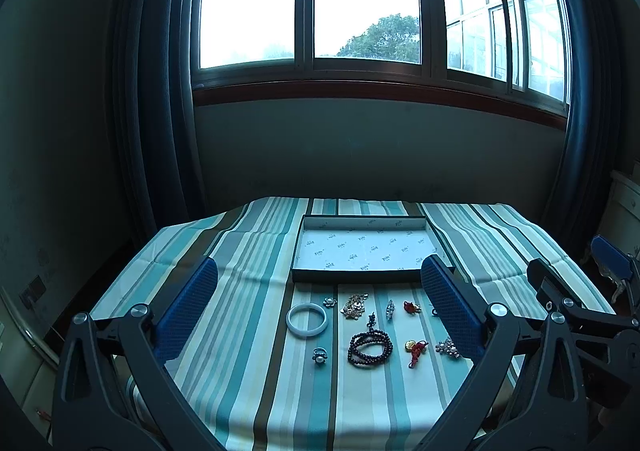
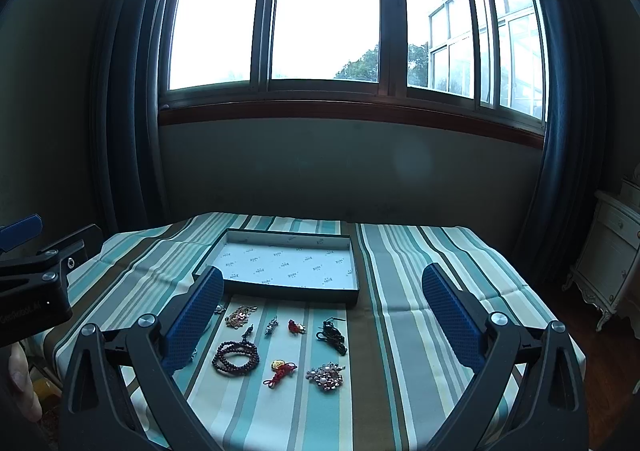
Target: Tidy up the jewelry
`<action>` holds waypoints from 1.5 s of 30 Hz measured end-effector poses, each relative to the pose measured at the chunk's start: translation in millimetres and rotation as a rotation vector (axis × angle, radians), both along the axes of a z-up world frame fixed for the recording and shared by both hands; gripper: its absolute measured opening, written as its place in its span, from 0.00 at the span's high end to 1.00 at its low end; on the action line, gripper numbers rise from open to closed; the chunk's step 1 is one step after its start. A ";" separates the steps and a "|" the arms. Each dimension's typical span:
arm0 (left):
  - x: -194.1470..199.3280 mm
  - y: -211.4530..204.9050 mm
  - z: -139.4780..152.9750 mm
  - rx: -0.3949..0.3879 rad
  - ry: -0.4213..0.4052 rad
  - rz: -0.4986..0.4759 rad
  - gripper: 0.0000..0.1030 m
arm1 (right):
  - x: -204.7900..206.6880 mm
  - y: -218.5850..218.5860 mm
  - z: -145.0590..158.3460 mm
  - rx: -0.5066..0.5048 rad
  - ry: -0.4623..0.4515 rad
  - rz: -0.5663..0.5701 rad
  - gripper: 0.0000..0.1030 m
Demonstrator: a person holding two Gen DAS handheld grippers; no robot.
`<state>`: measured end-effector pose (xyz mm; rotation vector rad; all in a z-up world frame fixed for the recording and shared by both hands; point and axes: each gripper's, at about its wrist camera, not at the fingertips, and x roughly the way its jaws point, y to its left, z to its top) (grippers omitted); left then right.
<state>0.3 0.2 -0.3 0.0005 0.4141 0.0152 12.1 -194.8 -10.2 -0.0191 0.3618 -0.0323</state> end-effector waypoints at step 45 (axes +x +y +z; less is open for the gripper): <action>-0.4 0.8 -4.3 0.002 0.003 0.001 0.02 | -0.2 0.4 0.7 -0.002 0.000 0.000 0.04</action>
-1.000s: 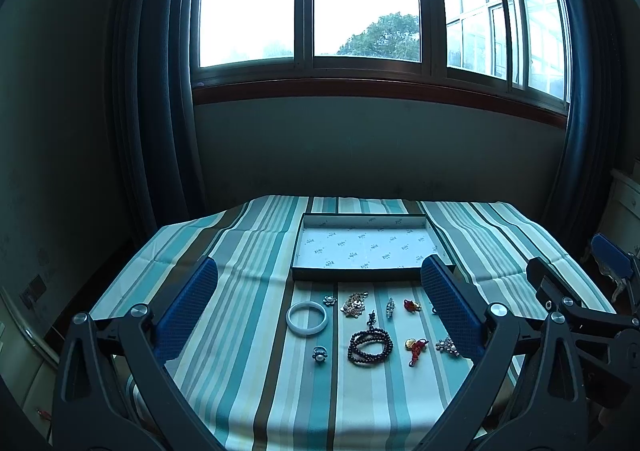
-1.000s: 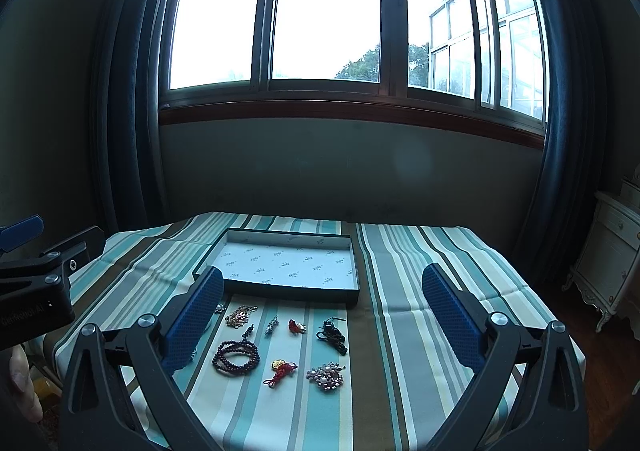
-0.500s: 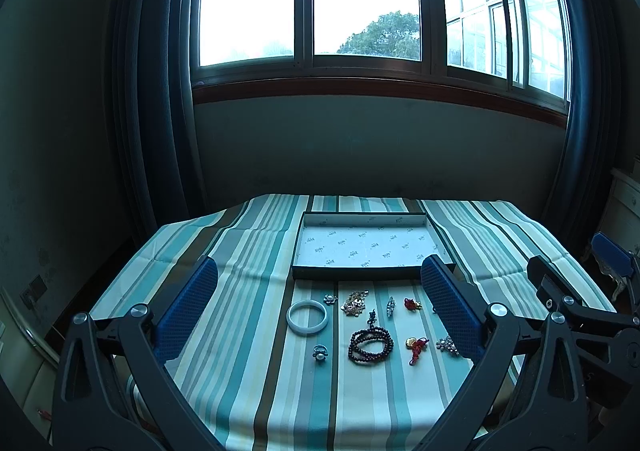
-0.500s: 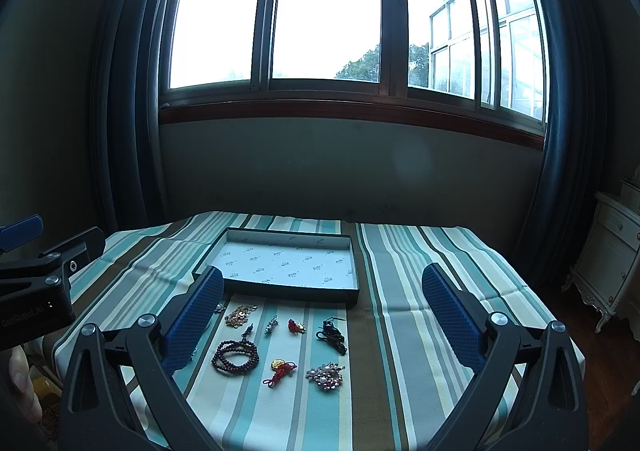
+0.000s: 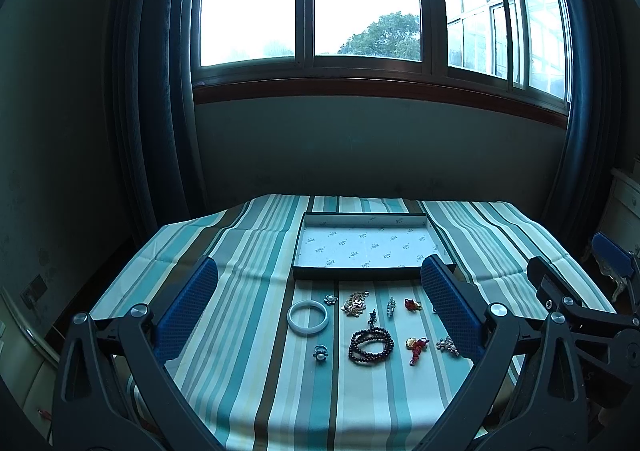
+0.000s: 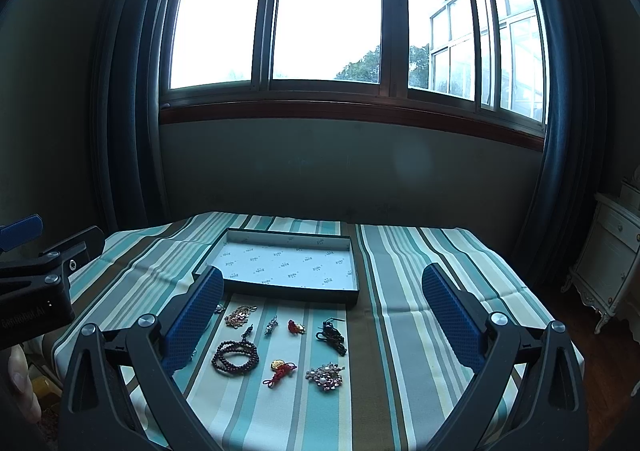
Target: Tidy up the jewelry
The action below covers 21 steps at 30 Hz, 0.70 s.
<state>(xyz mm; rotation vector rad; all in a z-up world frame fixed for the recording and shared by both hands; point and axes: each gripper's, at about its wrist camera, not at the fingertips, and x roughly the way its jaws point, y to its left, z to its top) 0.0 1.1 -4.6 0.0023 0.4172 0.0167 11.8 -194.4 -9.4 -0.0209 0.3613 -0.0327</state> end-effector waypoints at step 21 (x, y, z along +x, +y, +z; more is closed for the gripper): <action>2.1 -0.6 -4.9 0.005 0.019 0.000 0.02 | 0.6 -0.9 -2.7 -0.005 0.012 0.003 0.04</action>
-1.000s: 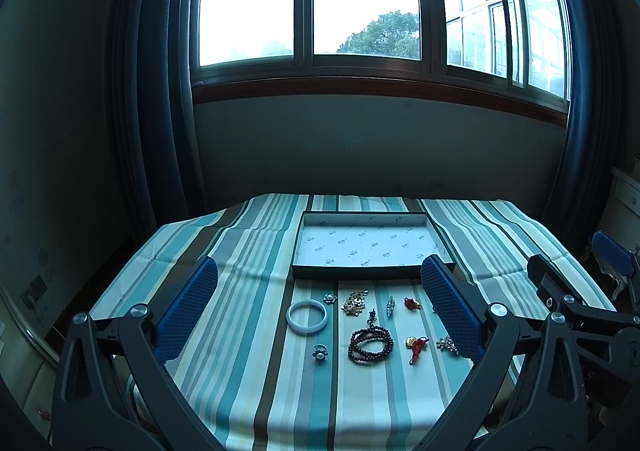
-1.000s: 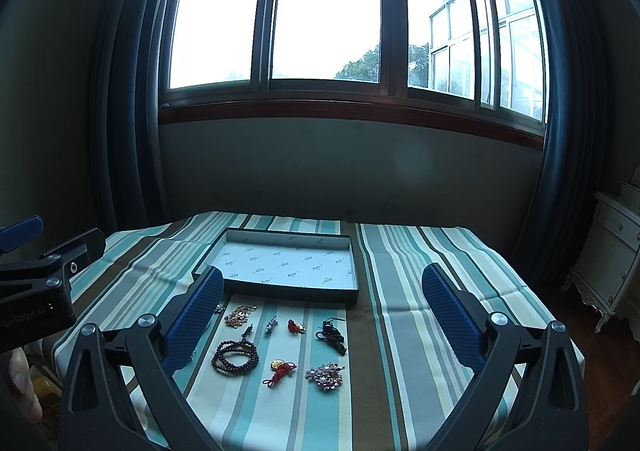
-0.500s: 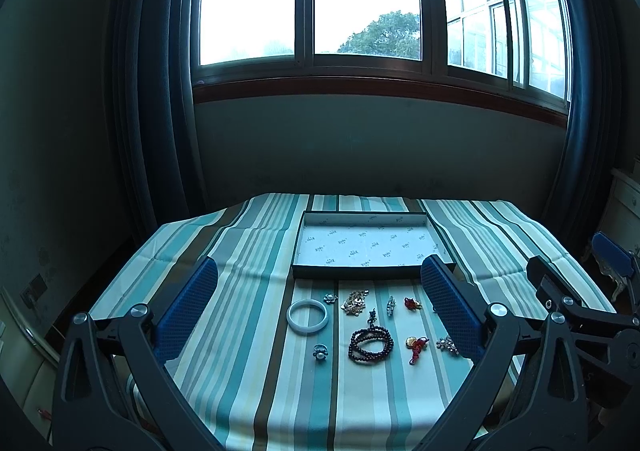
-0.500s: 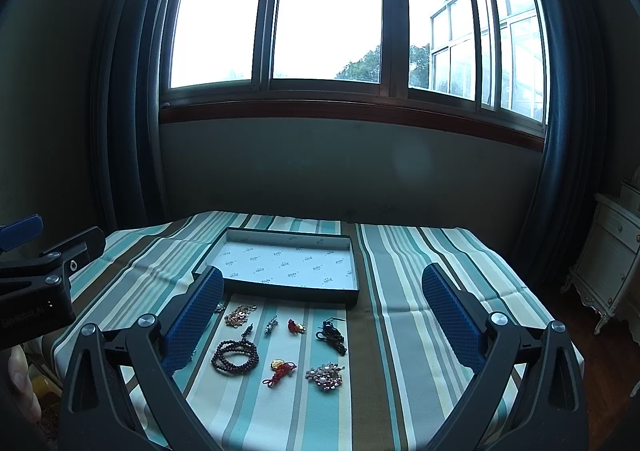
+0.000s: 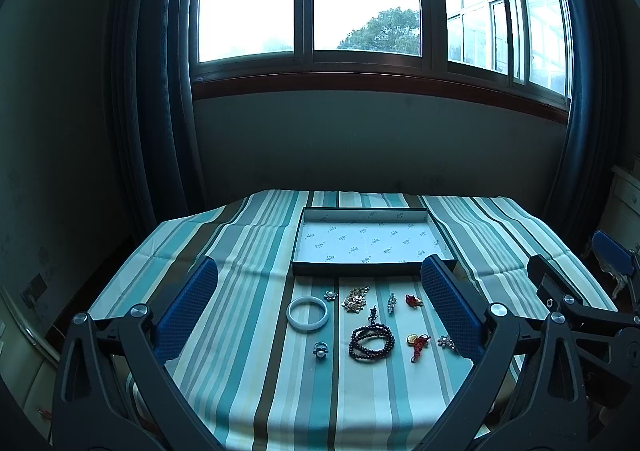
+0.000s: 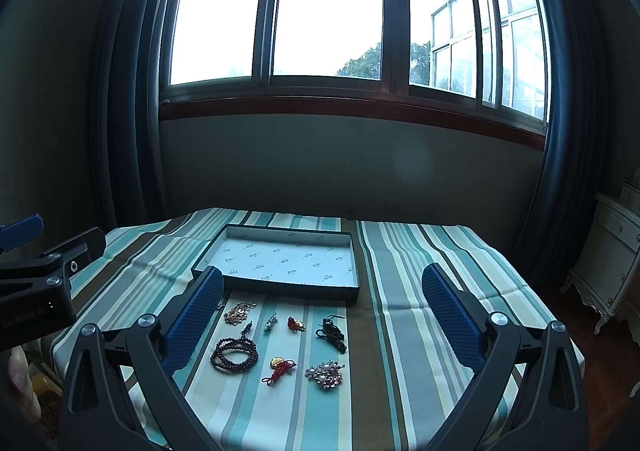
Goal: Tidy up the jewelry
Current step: 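Lower the right tool onto the pearl flower brooch and close it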
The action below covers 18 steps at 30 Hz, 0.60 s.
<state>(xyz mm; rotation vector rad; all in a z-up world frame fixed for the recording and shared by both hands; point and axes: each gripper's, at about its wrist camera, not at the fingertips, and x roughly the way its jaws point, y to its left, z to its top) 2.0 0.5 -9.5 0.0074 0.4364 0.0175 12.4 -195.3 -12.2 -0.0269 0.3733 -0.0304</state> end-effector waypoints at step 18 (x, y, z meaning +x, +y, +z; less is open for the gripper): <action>80.7 15.2 -105.6 -0.011 0.360 -0.016 0.02 | 72.8 -28.5 -100.4 0.083 0.368 0.030 0.04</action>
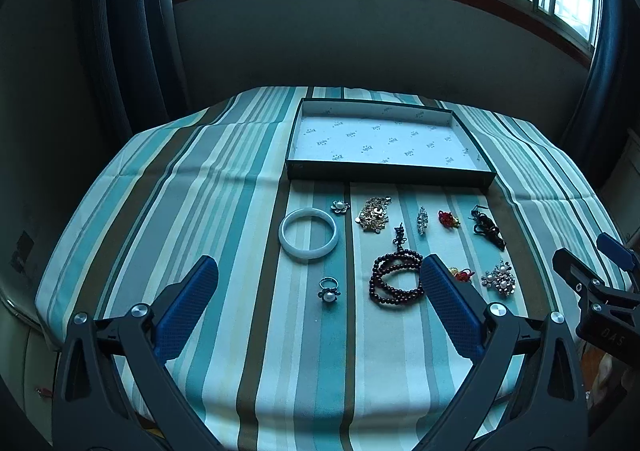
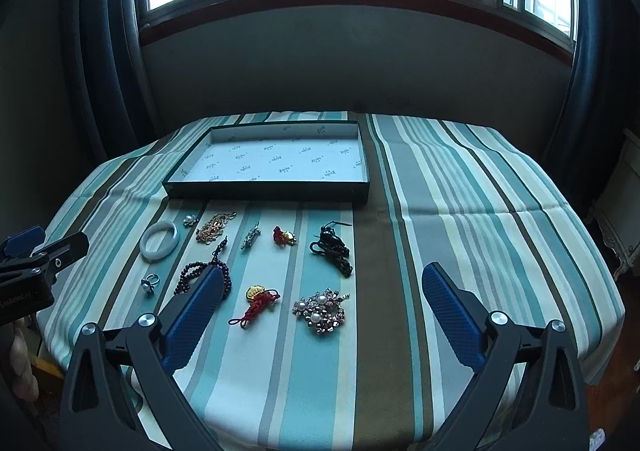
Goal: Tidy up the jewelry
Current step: 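Lower the right tool onto the pearl flower brooch and close it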
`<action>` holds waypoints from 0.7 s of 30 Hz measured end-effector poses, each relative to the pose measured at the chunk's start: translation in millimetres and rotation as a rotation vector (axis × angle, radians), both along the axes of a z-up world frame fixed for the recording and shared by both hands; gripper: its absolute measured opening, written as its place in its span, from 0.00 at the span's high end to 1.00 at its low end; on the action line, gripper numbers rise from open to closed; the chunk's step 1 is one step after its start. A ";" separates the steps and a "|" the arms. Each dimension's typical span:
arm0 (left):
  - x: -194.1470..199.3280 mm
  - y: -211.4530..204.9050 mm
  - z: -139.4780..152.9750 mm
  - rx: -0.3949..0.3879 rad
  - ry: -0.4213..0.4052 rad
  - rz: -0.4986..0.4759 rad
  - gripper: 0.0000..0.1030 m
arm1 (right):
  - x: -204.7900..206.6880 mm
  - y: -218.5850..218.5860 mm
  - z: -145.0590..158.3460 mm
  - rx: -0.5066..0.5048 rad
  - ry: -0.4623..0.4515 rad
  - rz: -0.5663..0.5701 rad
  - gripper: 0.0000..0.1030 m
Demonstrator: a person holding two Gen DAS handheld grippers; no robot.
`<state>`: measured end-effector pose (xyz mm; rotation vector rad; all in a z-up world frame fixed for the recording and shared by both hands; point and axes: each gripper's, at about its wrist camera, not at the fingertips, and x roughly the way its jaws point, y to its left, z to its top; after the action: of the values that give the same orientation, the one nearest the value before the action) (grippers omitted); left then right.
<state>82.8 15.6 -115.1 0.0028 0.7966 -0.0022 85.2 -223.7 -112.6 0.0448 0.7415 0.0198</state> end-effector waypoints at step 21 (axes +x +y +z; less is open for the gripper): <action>54.5 10.4 -63.1 0.018 0.173 0.013 0.15 | 54.2 0.2 -78.0 0.036 0.267 0.034 0.38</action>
<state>137.2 26.1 -178.1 0.0145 0.9696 0.0177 139.4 -223.6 -190.6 0.0697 1.0086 0.0608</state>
